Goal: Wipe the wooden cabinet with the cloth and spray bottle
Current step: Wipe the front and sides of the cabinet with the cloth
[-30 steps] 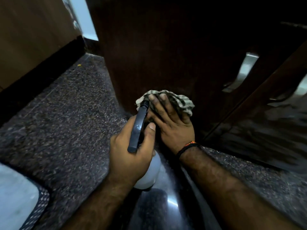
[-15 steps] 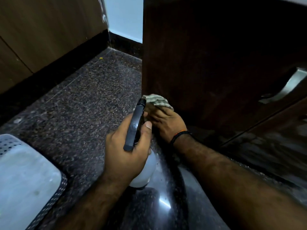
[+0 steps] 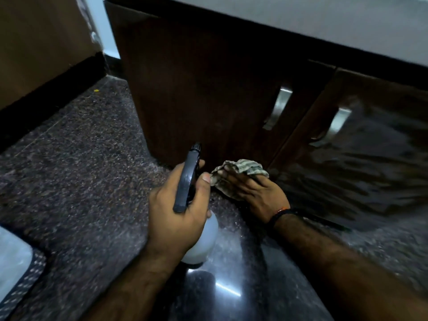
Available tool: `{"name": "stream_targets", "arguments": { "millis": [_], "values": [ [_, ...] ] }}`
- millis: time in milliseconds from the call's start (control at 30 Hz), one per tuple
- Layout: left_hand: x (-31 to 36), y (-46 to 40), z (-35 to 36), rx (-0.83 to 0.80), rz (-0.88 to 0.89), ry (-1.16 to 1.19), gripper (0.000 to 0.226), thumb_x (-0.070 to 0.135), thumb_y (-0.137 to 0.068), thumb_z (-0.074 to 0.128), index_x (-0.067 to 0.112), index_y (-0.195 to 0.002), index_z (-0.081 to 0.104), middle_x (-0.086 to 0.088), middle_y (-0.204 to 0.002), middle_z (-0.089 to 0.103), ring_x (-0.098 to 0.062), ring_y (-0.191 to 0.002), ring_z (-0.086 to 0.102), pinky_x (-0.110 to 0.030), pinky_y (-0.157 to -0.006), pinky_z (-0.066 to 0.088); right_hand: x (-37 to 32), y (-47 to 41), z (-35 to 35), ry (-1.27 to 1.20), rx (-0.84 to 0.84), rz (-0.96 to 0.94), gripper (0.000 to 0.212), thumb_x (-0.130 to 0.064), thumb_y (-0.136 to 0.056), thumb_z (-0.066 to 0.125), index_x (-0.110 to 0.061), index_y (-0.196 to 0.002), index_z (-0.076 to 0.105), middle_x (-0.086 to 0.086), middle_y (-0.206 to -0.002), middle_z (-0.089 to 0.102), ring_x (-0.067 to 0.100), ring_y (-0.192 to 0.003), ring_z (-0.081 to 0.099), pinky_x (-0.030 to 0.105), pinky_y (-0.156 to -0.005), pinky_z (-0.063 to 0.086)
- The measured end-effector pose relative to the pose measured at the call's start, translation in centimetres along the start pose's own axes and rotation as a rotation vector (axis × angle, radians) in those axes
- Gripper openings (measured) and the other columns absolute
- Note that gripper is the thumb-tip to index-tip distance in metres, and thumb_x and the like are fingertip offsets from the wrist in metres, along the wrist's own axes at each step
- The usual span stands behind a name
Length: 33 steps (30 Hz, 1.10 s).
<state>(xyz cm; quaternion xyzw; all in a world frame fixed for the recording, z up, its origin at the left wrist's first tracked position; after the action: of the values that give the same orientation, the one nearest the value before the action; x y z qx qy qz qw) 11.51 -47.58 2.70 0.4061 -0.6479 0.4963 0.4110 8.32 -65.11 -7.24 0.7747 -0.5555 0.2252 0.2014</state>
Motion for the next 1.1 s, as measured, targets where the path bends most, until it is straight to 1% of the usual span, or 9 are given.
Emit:
{"name": "stream_targets", "arguments": {
  "millis": [100,233,300,433,533,667,833,1033,1100],
  "values": [
    [1.4,0.6,1.7,-0.034,0.015,0.007,0.026,0.048,-0.096,0.059,0.039,-0.118,0.067,0.007,-0.059,0.07,-0.01,-0.05,0.072,-0.018,-0.059,0.056,1.6,2.0,-0.2,-0.012,0.019,0.051,0.064,-0.017,-0.096,0.025,-0.035,-0.157,0.024,-0.015,-0.164,0.019,0.005,-0.148,0.028,0.027,-0.116,0.028],
    [3.2,1.2,3.0,-0.05,0.043,0.009,0.027,0.05,-0.096,0.058,0.039,-0.119,0.068,0.006,-0.058,0.071,-0.011,-0.051,0.073,-0.017,-0.06,0.056,4.5,3.6,-2.8,-0.092,0.152,0.152,0.066,-0.011,-0.088,0.032,-0.026,-0.152,0.026,-0.01,-0.161,0.03,0.008,-0.143,0.04,0.027,-0.101,0.025],
    [4.2,1.3,3.4,-0.064,0.055,0.017,0.026,0.05,-0.096,0.058,0.04,-0.119,0.067,0.005,-0.058,0.071,-0.012,-0.051,0.073,-0.017,-0.06,0.056,6.0,3.9,-4.2,-0.125,0.214,0.204,0.07,-0.009,-0.085,0.034,-0.024,-0.153,0.032,-0.009,-0.161,0.031,0.009,-0.144,0.04,0.027,-0.099,0.027],
    [6.2,1.4,4.1,-0.083,0.082,0.042,0.025,0.046,-0.096,0.058,0.038,-0.118,0.067,0.008,-0.06,0.071,-0.012,-0.051,0.072,-0.014,-0.059,0.054,8.5,4.5,-6.9,-0.12,0.286,0.321,0.079,-0.007,-0.086,0.048,-0.022,-0.16,0.024,-0.006,-0.167,0.017,0.011,-0.153,0.018,0.029,-0.111,0.023],
    [8.0,1.5,4.0,-0.102,0.137,0.039,0.021,0.044,-0.098,0.058,0.042,-0.117,0.066,0.005,-0.059,0.07,-0.011,-0.05,0.072,-0.014,-0.058,0.054,9.0,5.1,-8.2,-0.08,0.277,0.34,0.083,-0.007,-0.088,0.055,-0.018,-0.161,0.018,-0.002,-0.169,0.012,0.013,-0.155,0.011,0.031,-0.12,0.018],
    [9.4,1.7,3.4,-0.118,0.177,0.028,0.024,0.045,-0.098,0.057,0.04,-0.121,0.064,0.005,-0.059,0.07,-0.009,-0.051,0.072,-0.013,-0.058,0.054,9.6,6.3,-10.4,0.055,0.328,0.347,0.078,-0.006,-0.092,0.05,-0.015,-0.162,0.015,-0.001,-0.17,0.008,0.014,-0.155,0.005,0.034,-0.124,-0.002],
    [10.8,1.7,4.2,-0.131,0.181,0.04,0.023,0.044,-0.099,0.058,0.039,-0.121,0.065,0.005,-0.057,0.07,-0.01,-0.051,0.072,-0.02,-0.058,0.057,13.6,7.8,-14.3,-0.009,0.486,0.493,0.063,-0.005,-0.098,0.025,-0.012,-0.16,0.023,0.011,-0.169,0.011,0.027,-0.156,0.008,0.045,-0.126,0.007],
    [12.5,2.1,6.5,-0.134,0.204,0.033,0.019,0.045,-0.099,0.057,0.035,-0.114,0.065,-0.002,-0.056,0.066,-0.015,-0.05,0.07,-0.045,-0.055,0.059,13.9,8.2,-15.3,-0.094,0.491,0.51,0.065,-0.009,-0.097,0.031,-0.015,-0.16,0.023,0.005,-0.169,0.012,0.023,-0.156,0.009,0.043,-0.12,0.018],
    [12.6,2.5,7.0,-0.147,0.206,0.015,0.018,0.046,-0.099,0.057,0.035,-0.111,0.065,-0.003,-0.057,0.066,-0.015,-0.049,0.07,-0.045,-0.054,0.058,13.9,8.2,-15.5,-0.115,0.514,0.521,0.063,-0.01,-0.099,0.031,-0.016,-0.161,0.023,0.005,-0.169,0.013,0.022,-0.156,0.009,0.044,-0.121,0.019]
  ]
}}
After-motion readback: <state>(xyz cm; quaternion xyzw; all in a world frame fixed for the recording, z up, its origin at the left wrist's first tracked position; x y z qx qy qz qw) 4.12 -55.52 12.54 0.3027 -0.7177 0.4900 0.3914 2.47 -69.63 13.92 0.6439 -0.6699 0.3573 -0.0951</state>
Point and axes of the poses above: each hand's wrist, its own y-axis away from the middle knuckle, its own z-axis out of the palm, x = y × z, the point moved 9 cm from there along -y, towards the middle knuckle
